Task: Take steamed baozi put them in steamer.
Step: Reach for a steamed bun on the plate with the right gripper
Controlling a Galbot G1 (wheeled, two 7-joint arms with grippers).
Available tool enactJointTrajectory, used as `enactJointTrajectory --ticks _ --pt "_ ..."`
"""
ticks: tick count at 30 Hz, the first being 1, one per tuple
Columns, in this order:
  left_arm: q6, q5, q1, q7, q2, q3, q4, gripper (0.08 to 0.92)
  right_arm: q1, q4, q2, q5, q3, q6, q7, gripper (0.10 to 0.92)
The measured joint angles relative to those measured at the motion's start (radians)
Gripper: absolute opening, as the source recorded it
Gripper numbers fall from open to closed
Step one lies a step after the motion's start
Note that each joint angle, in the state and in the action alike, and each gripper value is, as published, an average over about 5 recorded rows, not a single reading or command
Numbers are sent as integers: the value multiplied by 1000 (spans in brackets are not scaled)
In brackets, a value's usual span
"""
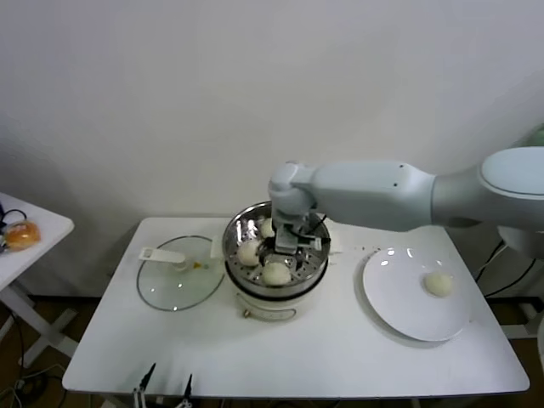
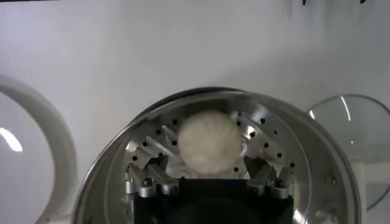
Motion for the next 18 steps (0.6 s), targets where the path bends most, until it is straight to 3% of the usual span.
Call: enactJointTrajectory --ticks 12,18 --pt "-2 4 1 2 0 9 -3 823 184 -71 -186 280 -172 -148 -93 823" --pt "-3 1 0 3 0 12 -6 823 193 -91 -315 348 -235 -246 -103 823"
